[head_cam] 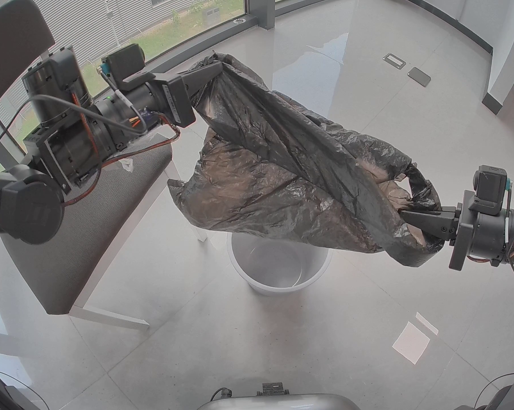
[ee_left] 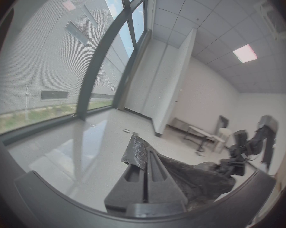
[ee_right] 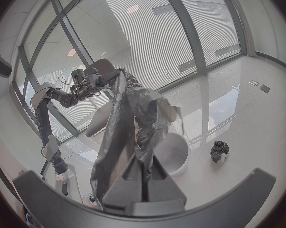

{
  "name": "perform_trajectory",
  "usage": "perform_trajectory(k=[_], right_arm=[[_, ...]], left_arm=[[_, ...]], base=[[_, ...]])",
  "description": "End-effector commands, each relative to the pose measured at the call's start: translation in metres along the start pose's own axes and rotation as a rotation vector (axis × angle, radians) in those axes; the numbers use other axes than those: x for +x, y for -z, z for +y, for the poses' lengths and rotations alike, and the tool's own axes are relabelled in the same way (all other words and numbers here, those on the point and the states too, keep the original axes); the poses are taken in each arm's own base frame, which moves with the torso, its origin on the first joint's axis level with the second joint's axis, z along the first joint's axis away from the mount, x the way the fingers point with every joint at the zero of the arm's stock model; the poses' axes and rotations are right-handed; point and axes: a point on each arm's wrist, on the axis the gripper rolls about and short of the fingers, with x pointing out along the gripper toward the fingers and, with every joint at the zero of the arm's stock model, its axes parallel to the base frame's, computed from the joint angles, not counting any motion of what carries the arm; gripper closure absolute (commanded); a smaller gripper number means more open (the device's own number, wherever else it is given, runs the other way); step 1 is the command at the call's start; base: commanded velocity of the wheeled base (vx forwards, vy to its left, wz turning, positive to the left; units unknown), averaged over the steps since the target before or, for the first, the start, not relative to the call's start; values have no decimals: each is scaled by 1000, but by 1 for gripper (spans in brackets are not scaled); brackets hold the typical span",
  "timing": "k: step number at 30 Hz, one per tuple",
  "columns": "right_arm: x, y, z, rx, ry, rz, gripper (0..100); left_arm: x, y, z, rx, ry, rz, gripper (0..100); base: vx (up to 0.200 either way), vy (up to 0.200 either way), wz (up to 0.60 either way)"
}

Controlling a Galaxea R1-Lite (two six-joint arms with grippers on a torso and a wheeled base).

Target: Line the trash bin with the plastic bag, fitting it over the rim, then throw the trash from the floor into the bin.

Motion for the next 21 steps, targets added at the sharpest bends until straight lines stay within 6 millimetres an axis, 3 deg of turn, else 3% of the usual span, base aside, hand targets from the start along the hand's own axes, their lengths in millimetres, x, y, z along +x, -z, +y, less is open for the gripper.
perform_trajectory(k=[1,3,8,21], right_arm=[[2,0,-2,1,15,4,100],[7,2,-7,6,30,18,100],[24,6,-21,-31,90,57,100],[42,7,-31,-60,115,85,100]], left_arm=[[10,24,-12,92,-109,64,100],[11,26,-12,89,-112,71,100],[21,52,-6,3,-132,123,100],[51,111,4,-37,-158,144,100]], base=[[0,0,0],[0,0,0],[0,0,0],[0,0,0]])
